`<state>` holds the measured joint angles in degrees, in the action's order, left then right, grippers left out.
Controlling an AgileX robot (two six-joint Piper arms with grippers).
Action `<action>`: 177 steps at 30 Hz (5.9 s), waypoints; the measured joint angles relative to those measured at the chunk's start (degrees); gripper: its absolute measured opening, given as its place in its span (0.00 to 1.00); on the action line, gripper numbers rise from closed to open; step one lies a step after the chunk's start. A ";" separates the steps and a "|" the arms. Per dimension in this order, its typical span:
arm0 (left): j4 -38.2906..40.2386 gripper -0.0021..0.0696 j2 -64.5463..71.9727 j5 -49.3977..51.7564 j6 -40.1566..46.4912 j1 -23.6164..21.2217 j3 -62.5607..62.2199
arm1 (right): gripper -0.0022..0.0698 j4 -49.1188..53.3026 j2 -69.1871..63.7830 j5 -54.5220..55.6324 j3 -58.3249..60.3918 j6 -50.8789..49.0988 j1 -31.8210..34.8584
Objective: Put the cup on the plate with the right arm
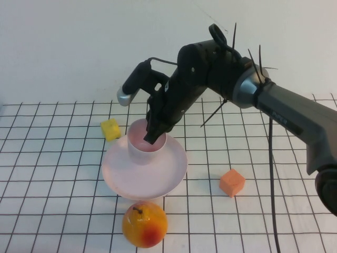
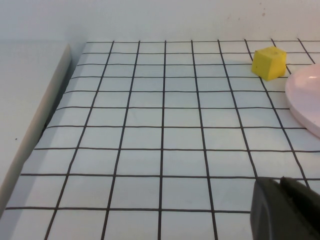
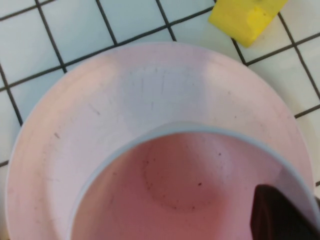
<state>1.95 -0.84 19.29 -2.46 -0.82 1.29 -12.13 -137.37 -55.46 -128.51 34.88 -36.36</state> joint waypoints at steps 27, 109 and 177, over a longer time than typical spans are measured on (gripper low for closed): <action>0.00 0.03 0.00 0.00 0.00 0.00 0.00 | 0.19 -2.23 -1.82 -2.04 0.00 0.35 0.00; 0.00 0.02 0.00 0.00 0.00 0.00 0.00 | 0.03 43.44 25.31 -16.22 -22.72 -13.16 1.04; 0.00 0.03 0.00 0.00 0.00 0.00 0.00 | 0.03 41.92 111.55 27.54 69.26 -34.88 23.42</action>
<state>1.95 -0.84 19.29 -2.46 -0.82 1.29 29.79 -25.82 -27.92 -59.25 0.00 -12.95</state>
